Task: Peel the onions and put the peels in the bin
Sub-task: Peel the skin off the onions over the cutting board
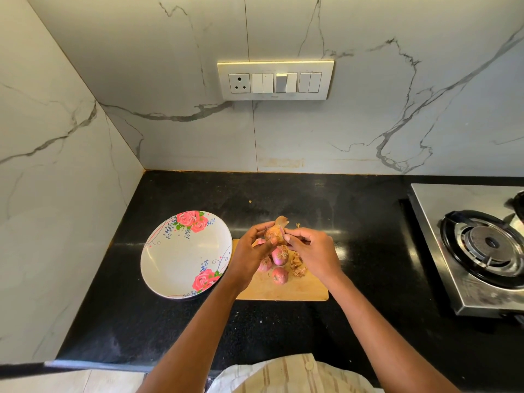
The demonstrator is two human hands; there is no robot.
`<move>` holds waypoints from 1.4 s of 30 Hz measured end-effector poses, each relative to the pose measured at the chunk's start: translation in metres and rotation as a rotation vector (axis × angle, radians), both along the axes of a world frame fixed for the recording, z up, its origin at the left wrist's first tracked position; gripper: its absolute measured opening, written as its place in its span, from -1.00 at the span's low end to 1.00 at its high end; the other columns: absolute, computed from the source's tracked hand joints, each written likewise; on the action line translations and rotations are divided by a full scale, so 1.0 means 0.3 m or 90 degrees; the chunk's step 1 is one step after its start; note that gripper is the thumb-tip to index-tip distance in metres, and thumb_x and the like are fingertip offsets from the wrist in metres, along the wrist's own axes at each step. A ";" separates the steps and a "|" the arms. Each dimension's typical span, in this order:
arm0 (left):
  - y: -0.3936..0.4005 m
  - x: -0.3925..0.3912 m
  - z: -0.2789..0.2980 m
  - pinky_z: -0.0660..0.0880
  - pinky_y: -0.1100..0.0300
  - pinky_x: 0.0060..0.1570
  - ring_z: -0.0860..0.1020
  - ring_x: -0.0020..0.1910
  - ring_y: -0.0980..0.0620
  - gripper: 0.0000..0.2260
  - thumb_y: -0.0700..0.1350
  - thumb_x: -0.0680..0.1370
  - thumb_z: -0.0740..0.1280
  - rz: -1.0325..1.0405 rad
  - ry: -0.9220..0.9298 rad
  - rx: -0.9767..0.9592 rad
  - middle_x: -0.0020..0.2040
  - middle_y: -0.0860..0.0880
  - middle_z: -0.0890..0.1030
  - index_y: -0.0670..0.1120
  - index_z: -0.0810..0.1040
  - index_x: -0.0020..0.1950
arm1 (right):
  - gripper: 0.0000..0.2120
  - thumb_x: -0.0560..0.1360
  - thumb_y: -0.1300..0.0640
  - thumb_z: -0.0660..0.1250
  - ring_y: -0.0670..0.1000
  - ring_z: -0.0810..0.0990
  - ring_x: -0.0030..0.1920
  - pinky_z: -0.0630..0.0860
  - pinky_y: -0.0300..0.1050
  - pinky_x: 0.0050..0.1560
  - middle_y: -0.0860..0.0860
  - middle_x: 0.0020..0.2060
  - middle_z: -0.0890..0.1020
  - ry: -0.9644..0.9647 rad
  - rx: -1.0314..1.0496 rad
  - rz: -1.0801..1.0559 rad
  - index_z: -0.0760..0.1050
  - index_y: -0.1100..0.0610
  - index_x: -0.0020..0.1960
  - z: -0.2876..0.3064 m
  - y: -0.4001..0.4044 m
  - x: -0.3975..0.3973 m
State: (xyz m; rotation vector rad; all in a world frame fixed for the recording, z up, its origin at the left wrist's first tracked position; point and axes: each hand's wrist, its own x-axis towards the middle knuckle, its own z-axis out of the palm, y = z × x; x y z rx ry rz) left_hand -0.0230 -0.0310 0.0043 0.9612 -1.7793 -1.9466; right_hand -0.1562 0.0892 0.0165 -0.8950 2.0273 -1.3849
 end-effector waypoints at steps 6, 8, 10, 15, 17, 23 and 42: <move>-0.001 -0.002 0.002 0.54 -0.02 0.32 0.59 0.27 0.06 -0.69 0.01 0.58 0.41 0.003 0.001 0.013 0.27 0.12 0.61 0.15 0.56 0.32 | -0.81 0.54 0.16 0.46 -0.14 0.73 -0.11 0.69 -0.05 -0.01 -0.05 -0.05 0.74 0.005 0.003 -0.004 0.69 0.10 0.15 0.006 -0.002 -0.001; 0.001 -0.005 0.001 0.55 0.00 0.31 0.59 0.27 0.07 -0.69 0.01 0.58 0.41 0.003 0.001 0.013 0.27 0.11 0.61 0.15 0.55 0.32 | -0.81 0.54 0.14 0.46 -0.15 0.73 -0.12 0.70 -0.02 -0.01 -0.08 -0.06 0.74 0.032 0.012 -0.009 0.70 0.08 0.15 0.001 0.000 0.002; 0.003 -0.005 0.000 0.56 0.06 0.28 0.59 0.27 0.07 -0.69 0.00 0.59 0.41 0.001 0.001 0.015 0.27 0.10 0.61 0.14 0.55 0.33 | -0.82 0.54 0.14 0.47 -0.15 0.72 -0.09 0.69 -0.01 0.00 -0.11 -0.07 0.73 0.056 0.021 -0.019 0.71 0.06 0.13 -0.006 0.000 0.005; 0.008 0.002 0.005 0.58 0.23 0.11 0.60 0.24 0.09 -0.69 -0.04 0.59 0.40 0.012 0.011 0.033 0.25 0.11 0.62 0.12 0.54 0.33 | -0.86 0.55 0.17 0.46 -0.17 0.70 -0.09 0.68 -0.03 0.01 -0.16 -0.11 0.73 0.067 0.026 -0.046 0.72 0.03 0.08 -0.004 -0.004 0.018; 0.014 0.003 0.007 0.58 0.21 0.13 0.60 0.24 0.09 -0.69 -0.02 0.58 0.41 0.013 0.013 0.038 0.25 0.12 0.62 0.13 0.54 0.32 | -0.87 0.55 0.17 0.46 -0.16 0.70 -0.09 0.69 -0.03 0.00 -0.16 -0.12 0.72 0.058 0.021 -0.049 0.72 0.03 0.07 -0.007 -0.001 0.018; 0.010 0.009 0.003 0.56 0.02 0.29 0.60 0.25 0.08 -0.66 0.06 0.55 0.42 0.015 0.012 0.030 0.26 0.11 0.62 0.16 0.55 0.32 | -0.84 0.53 0.08 0.49 -0.14 0.71 -0.02 0.68 0.00 0.04 -0.12 -0.06 0.72 -0.004 0.008 -0.042 0.66 0.01 0.10 0.000 -0.002 0.016; 0.011 0.025 0.034 0.59 0.09 0.21 0.62 0.24 0.05 -0.70 -0.12 0.65 0.33 -0.017 0.022 0.073 0.26 0.05 0.64 0.03 0.51 0.39 | -0.92 0.54 0.14 0.46 -0.06 0.70 -0.01 0.68 0.02 0.05 -0.11 -0.08 0.71 -0.097 0.005 -0.069 0.65 -0.03 -0.02 0.006 -0.003 0.004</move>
